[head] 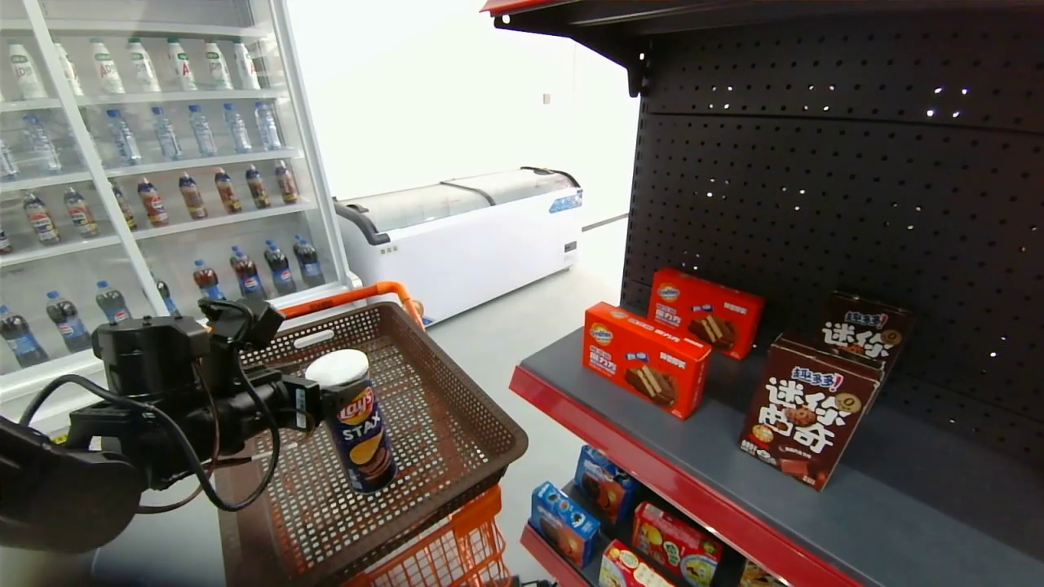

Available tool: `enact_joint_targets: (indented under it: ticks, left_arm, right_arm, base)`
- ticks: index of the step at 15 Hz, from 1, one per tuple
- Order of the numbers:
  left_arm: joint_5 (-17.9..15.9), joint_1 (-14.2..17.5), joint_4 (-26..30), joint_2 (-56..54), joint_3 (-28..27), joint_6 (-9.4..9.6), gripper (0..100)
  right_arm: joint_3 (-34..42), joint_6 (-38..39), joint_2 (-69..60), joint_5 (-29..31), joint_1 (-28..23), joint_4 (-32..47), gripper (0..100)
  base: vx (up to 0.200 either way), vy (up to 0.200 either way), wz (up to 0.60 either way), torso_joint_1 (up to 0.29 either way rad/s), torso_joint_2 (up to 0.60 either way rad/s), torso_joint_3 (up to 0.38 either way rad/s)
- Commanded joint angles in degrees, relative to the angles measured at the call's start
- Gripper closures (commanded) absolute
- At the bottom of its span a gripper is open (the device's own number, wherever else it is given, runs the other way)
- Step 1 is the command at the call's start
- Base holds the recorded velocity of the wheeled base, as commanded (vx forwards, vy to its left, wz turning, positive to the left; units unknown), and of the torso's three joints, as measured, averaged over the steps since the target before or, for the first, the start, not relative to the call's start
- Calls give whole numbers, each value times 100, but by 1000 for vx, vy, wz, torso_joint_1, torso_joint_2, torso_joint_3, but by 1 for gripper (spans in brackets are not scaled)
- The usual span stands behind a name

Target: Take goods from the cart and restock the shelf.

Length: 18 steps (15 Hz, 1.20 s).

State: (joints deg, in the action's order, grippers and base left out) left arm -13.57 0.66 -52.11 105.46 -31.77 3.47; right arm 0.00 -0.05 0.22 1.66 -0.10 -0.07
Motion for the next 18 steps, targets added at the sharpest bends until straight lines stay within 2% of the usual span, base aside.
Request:
enact_joint_targets:
  ticks: [1,2,3,4,10,16,18]
  left_arm:
    - [12,-13,-220,572,39,22,0]
    - [30,-13,-677,818,101,22,0]
    - [30,-22,-774,862,118,22,0]
    - [30,-13,-1248,1099,171,22,0]
    - [30,-22,-2540,1926,487,30,0]
    - [21,-163,-3068,2479,417,30,0]
    - [21,-215,-3094,2585,356,39,0]
  right_arm:
    - [0,-4,4,1,1,-1,0]
    - [0,-4,4,1,1,-1,0]
    - [0,-4,4,1,1,-1,0]
    - [0,-4,4,1,1,-1,0]
    - [0,-4,4,1,1,-1,0]
    - [0,-4,4,1,1,-1,0]
    - [0,-4,4,1,1,-1,0]
  base:
    - [0,0,0,0,0,0]
    - [0,0,0,0,0,0]
    - [0,0,0,0,0,0]
    - [0,0,0,0,0,0]
    - [0,0,0,0,0,0]
    - [0,0,0,0,0,0]
    - [0,0,0,0,0,0]
